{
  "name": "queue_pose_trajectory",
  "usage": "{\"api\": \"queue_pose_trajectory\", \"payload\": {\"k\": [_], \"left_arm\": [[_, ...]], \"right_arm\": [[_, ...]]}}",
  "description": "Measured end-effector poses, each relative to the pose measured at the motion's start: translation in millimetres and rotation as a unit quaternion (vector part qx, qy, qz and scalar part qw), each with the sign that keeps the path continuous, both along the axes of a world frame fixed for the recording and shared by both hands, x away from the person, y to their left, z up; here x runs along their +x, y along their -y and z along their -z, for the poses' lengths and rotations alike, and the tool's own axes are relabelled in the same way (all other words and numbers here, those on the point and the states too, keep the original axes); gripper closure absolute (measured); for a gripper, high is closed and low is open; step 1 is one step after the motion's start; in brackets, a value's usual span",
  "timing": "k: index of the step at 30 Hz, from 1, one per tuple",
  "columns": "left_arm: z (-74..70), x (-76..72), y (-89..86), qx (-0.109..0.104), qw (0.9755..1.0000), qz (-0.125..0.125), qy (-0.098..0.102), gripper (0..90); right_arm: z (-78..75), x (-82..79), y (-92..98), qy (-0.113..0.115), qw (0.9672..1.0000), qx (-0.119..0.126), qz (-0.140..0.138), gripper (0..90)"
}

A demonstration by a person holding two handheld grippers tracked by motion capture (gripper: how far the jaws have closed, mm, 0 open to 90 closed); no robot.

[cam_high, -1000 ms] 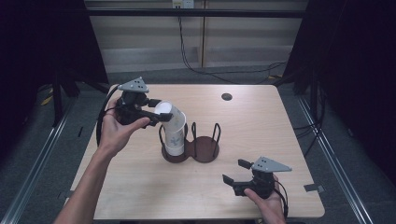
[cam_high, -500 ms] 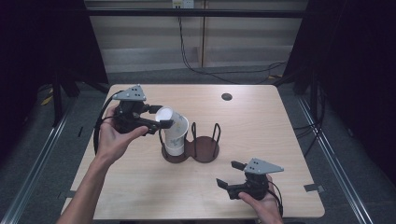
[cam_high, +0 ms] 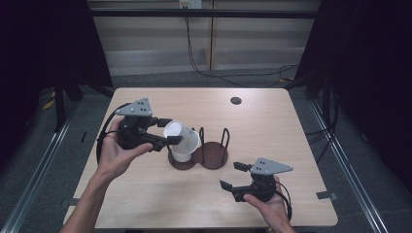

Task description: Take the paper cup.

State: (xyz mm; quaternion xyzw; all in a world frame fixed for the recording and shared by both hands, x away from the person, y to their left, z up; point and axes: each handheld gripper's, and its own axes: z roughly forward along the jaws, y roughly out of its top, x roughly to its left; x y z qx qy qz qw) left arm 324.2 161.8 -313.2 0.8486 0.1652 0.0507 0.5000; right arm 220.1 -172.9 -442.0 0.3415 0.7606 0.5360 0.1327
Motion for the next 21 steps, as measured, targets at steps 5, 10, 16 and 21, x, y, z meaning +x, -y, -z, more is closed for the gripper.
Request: {"api": "queue_pose_trajectory", "payload": {"k": [5,10,16,21], "left_arm": [[10.1,-4.8,1.6,0.002,0.9999,0.010,-0.009,36.9],[23.5,-8.7,1.0,0.001,0.9998,0.009,-0.018,36.9],[33.1,-14.3,0.2,0.003,0.9997,0.004,-0.022,36.8],[40.0,-18.5,1.5,0.005,0.9996,0.009,-0.026,36.8]], "right_arm": [[-3.8,6.1,-6.2,0.005,0.9999,0.012,-0.004,22.6],[-3.0,10.7,-10.0,0.004,0.9997,0.020,-0.013,23.7],[-7.2,13.4,-13.8,0.015,0.9996,0.012,-0.019,25.0],[-12.4,17.7,-19.2,0.021,0.9993,0.016,-0.025,25.0]]}}
